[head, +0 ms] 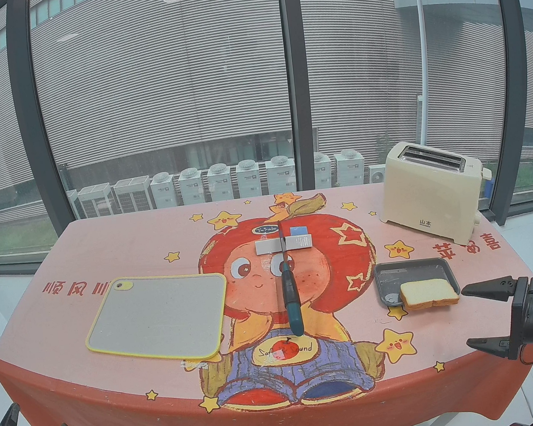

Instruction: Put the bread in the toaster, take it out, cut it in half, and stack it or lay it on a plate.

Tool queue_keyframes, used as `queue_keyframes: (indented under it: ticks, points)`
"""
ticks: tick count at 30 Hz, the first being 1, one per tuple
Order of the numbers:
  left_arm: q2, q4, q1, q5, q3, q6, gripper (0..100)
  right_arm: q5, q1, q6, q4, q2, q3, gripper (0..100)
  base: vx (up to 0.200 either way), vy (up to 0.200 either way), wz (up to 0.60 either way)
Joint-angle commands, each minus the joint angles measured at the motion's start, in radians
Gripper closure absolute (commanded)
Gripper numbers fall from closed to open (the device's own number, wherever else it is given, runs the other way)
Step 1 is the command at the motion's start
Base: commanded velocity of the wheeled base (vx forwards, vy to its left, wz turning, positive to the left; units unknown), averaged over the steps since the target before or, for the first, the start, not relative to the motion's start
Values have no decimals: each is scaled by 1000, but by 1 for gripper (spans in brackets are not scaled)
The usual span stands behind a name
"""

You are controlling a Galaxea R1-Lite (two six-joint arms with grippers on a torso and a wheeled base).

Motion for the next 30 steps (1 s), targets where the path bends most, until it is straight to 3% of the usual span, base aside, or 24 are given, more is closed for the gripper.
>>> queue_keyframes:
  ticks: [1, 17, 20, 24, 30]
  points:
    - [2, 0, 0, 0, 18, 0, 0, 1, 2, 0, 0, 11, -1, 0, 0, 0, 0]
    - [2, 0, 0, -1, 18, 0, 0, 1, 6, -3, 0, 17, -5, 0, 0, 0, 0]
    - [2, 0, 0, -1, 18, 0, 0, 27, 3, -3, 0, 26, 0, 0, 0, 0, 0]
    - [2, 0, 0, -1, 18, 0, 0, 27, 2, -3, -3, 63, -5, 0, 0, 0, 0]
    - [2, 0, -1, -1, 18, 0, 0, 27, 3, 0, -69, 91, 17, 0, 0, 0, 0]
